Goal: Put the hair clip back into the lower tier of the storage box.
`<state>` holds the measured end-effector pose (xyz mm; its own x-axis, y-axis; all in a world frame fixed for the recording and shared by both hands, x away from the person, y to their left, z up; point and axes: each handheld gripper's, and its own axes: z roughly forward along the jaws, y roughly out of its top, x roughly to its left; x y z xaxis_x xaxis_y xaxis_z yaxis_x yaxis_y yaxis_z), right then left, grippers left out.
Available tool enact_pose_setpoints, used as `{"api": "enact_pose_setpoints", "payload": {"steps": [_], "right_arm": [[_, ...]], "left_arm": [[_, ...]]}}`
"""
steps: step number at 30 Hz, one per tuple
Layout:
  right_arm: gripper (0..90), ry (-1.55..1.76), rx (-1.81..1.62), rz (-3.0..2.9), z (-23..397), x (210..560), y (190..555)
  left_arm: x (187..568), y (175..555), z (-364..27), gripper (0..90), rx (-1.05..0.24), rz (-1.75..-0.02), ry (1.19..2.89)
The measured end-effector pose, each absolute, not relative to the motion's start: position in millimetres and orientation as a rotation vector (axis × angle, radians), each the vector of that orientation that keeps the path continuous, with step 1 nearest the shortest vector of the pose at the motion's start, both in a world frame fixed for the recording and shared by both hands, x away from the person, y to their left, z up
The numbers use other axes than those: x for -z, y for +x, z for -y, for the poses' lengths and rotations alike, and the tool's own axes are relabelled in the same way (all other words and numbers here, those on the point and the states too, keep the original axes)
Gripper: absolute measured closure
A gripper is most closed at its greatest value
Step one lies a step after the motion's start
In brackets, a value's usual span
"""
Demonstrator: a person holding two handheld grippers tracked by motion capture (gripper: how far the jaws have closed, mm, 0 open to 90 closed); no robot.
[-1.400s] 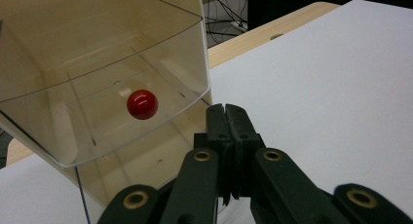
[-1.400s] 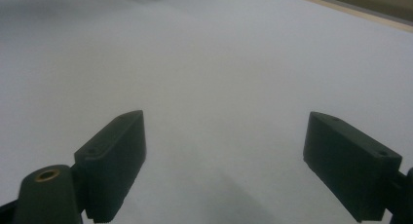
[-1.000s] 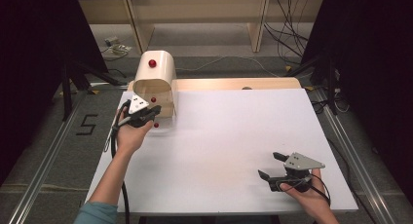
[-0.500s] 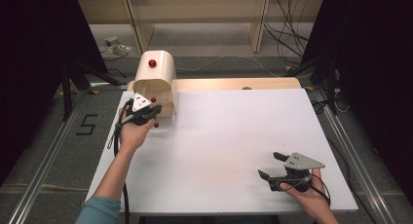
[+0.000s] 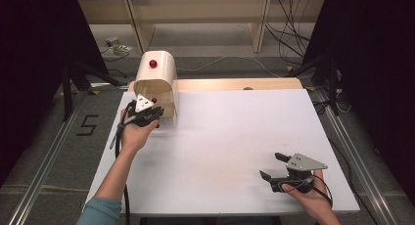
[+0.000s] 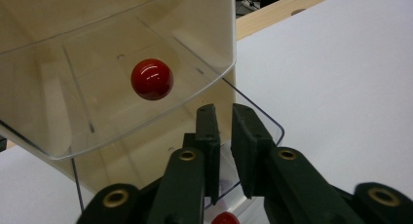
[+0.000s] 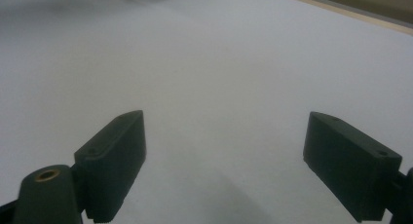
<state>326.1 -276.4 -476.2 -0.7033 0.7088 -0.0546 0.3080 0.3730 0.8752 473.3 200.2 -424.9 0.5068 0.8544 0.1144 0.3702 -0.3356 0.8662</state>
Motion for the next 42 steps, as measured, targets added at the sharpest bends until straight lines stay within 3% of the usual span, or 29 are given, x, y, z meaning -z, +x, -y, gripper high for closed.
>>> {"api": "enact_pose_setpoints", "payload": {"steps": [15,26,42], "right_arm": [[16.4,0.879,-1.279,-2.219,275.6,476.1,325.5],[16.4,0.878,-1.278,-2.22,275.4,476.0,325.3],[16.3,0.872,-1.28,-2.226,274.9,476.1,325.4]], "left_arm": [[412.3,458.4,-200.1,61.6,-0.72,-1.035,1.869],[404.7,444.0,-194.8,42.1,-0.684,-1.044,1.843],[405.8,419.6,-174.6,21.6,-0.634,-0.943,1.839]]}}
